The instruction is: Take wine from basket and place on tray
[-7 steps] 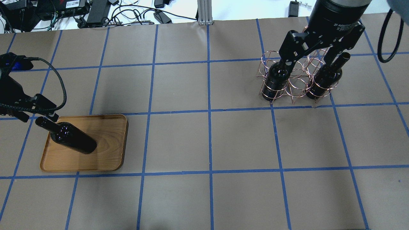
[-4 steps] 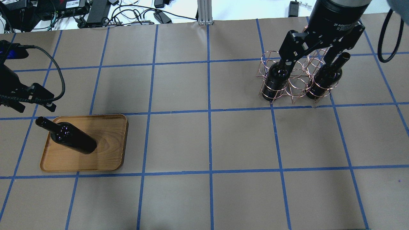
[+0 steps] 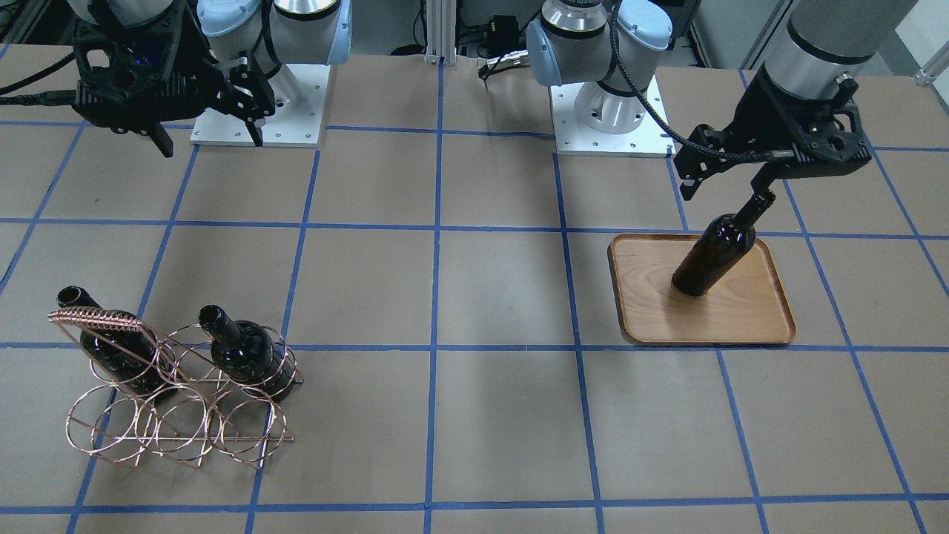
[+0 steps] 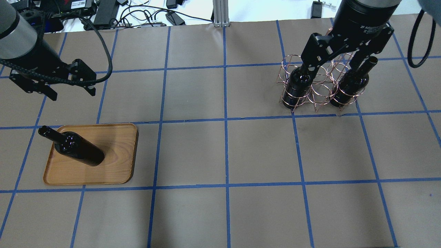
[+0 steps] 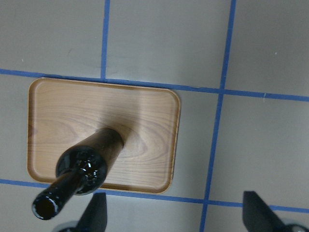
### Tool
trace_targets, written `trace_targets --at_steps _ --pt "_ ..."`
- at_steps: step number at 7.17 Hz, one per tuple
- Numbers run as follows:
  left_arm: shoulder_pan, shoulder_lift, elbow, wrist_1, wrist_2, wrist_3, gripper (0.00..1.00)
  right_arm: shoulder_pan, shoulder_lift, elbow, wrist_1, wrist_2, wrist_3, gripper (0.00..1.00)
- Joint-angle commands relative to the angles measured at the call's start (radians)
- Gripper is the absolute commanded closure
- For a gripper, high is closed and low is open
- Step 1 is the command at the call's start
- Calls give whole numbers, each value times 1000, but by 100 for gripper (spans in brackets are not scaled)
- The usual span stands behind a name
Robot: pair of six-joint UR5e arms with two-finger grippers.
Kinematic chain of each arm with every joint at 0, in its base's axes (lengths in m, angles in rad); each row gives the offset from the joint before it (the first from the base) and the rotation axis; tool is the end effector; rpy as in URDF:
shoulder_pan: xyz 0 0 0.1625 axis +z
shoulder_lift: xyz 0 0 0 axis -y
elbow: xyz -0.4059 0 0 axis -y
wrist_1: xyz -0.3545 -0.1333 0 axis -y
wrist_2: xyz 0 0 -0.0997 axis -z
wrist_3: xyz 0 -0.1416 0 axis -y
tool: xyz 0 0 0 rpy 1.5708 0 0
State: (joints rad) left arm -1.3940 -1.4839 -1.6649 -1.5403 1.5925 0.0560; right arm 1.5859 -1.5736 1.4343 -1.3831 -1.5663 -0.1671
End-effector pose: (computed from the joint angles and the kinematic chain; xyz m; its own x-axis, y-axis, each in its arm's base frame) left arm -0.0539 -0.4386 0.4251 -0.9924 -0.1210 -0.0230 -0.1205 0.9925 -0.0220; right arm 0.1406 -0.4406 0.4714 -0.9834 -0.1808 -0.0125 -0.1812 0.9823 0.0470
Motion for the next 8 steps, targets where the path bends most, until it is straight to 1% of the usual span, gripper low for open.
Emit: trace_targets --at_steps 1,2,3,8 --pt "-135 -1 11 0 -5 -198 0 0 0 0 1 0 0 0" --pt "-210 -10 14 12 4 -265 0 0 0 0 -4 0 -2 0" --pt "-245 -10 20 25 9 -277 0 0 0 0 -5 0 -3 0" --pt "-249 -10 25 23 12 -275 0 0 0 0 -2 0 -3 0"
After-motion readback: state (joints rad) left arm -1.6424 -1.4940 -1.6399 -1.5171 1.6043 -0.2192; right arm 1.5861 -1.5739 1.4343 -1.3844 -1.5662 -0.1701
